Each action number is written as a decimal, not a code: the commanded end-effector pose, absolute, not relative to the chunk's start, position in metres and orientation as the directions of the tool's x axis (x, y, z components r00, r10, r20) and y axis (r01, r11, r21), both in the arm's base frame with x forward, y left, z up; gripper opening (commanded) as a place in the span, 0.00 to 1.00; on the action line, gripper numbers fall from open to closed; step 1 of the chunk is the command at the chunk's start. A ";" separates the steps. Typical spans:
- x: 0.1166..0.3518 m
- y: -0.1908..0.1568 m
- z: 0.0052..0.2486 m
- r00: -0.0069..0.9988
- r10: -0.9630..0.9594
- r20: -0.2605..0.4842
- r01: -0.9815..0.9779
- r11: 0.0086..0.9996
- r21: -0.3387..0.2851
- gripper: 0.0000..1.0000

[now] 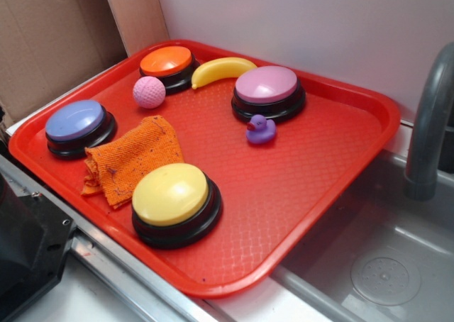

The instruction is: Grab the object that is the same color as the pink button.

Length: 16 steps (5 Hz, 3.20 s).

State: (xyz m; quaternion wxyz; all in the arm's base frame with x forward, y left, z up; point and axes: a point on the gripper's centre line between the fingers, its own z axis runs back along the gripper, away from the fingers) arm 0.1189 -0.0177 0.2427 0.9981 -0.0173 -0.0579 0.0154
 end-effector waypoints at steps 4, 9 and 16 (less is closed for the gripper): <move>0.179 0.050 0.180 0.884 0.415 0.214 -0.426 0.905 0.005 1.00; 0.255 0.107 0.035 0.765 0.560 0.319 -0.592 0.806 0.006 1.00; 0.239 0.036 0.189 0.956 0.275 0.104 -0.270 0.961 -0.061 0.00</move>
